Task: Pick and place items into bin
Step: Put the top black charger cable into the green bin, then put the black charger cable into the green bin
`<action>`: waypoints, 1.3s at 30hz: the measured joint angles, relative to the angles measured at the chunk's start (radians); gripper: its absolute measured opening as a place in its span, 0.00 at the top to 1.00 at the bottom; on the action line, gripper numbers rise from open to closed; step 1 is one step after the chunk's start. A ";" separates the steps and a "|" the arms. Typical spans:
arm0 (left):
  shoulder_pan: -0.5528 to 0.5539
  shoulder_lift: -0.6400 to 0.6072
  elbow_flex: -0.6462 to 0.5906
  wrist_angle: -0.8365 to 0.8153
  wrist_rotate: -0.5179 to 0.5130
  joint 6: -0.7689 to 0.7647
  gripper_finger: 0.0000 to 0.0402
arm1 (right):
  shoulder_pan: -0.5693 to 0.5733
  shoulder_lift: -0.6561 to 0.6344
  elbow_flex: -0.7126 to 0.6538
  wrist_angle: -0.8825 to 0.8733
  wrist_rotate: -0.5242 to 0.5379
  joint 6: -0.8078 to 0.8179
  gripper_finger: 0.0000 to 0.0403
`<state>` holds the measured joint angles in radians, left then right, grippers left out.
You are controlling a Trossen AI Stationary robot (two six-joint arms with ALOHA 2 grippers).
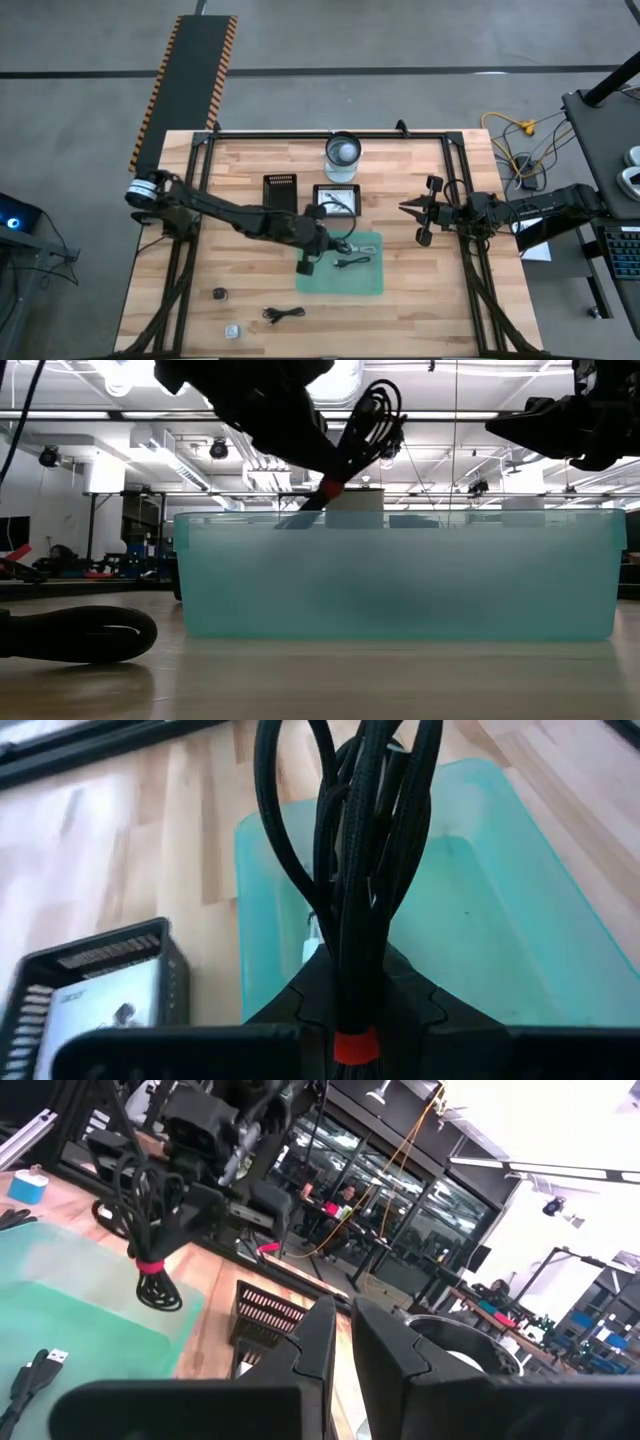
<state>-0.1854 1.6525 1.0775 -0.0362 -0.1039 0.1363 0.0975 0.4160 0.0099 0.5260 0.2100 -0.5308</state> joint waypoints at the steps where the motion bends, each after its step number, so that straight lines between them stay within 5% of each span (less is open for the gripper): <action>1: 0.006 0.007 0.008 -0.005 0.016 -0.002 0.94 | 0.000 0.000 0.000 0.000 0.000 0.000 0.93; 17: 0.032 0.002 0.043 -0.032 0.019 -0.122 0.48 | 0.000 0.000 0.000 -0.030 0.000 -0.006 0.93; 22: 0.003 -0.043 0.069 -0.161 0.053 -0.331 0.45 | 0.000 0.000 0.000 -0.035 0.001 -0.006 0.93; 30: -0.073 -0.085 0.088 -0.324 0.257 -0.841 0.45 | 0.000 0.000 0.000 -0.045 0.001 -0.022 0.93; 39: -0.236 -0.023 0.082 -0.331 0.261 -1.141 0.45 | 0.000 -0.001 0.000 -0.045 0.000 -0.022 0.93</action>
<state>-0.4211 1.6291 1.1594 -0.3670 0.1574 -1.0052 0.0978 0.4152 0.0101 0.4813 0.2104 -0.5529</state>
